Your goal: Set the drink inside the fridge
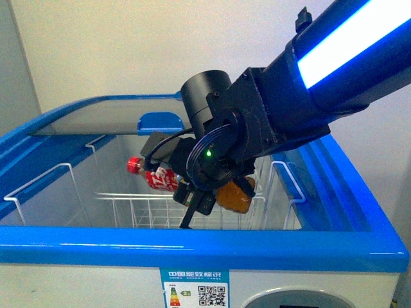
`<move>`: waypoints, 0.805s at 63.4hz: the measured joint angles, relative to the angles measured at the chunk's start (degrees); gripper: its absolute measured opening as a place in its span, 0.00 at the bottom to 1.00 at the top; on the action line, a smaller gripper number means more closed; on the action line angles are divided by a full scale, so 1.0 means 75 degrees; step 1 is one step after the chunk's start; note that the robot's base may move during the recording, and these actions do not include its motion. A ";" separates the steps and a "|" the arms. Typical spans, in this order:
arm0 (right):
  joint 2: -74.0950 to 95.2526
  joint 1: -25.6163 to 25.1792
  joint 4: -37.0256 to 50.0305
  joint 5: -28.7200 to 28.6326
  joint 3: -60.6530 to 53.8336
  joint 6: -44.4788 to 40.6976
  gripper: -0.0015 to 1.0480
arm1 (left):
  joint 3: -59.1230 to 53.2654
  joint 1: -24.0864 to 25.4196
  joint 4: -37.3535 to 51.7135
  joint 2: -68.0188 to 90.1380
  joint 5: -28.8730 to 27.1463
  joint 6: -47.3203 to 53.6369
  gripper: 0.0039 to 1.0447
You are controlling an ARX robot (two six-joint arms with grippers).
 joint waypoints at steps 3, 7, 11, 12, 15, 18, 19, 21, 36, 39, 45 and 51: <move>0.0085 0.0090 0.0032 -0.0405 -0.0134 -0.0029 0.38 | 0.0000 0.0000 0.0000 0.0000 0.0000 0.0000 0.41; 0.0245 0.0169 0.0076 -0.0408 -0.0315 -0.0169 0.38 | 0.0000 0.0000 0.0000 0.0000 0.0003 0.0000 0.51; 0.0347 0.0204 0.0064 -0.0414 -0.0434 -0.0274 0.38 | 0.0000 0.0000 0.0000 0.0000 0.0000 0.0000 0.59; 0.0358 0.0210 0.0067 -0.0405 -0.0466 -0.0318 0.38 | 0.0000 0.0000 0.0000 0.0000 0.0000 0.0000 0.61; 0.0423 0.0224 0.0090 -0.0350 -0.0504 -0.0423 0.38 | 0.0000 0.0000 0.0000 0.0000 0.0000 0.0000 0.68; 0.0440 0.0216 0.0090 -0.0291 -0.0522 -0.0510 0.37 | 0.0000 0.0000 0.0000 0.0000 0.0003 0.0000 0.78; 0.0440 0.0204 0.0096 -0.0271 -0.0522 -0.0513 0.37 | 0.0000 0.0000 0.0000 0.0000 0.0000 0.0000 0.80; 0.0437 0.0169 0.0172 -0.0192 -0.0522 -0.0597 0.37 | 0.0000 0.0000 0.0000 0.0000 0.0003 0.0000 0.86; 0.0428 -0.0052 0.0414 -0.0050 -0.0845 -0.0769 0.37 | 0.0000 0.0000 0.0000 0.0000 0.0003 0.0020 0.92; 0.0428 -0.0067 0.0466 -0.0067 -0.0854 -0.0816 0.37 | 0.0000 0.0000 0.0000 0.0000 0.0003 0.0020 0.92; 0.0428 -0.0082 0.0364 -0.0134 -0.0860 -0.0807 0.43 | 0.0000 0.0000 0.0000 0.0000 0.0000 0.0020 0.92; 0.0423 -0.0087 0.0332 -0.0227 -0.0860 -0.0778 0.56 | 0.0000 0.0000 0.0000 0.0000 0.0000 0.0020 0.92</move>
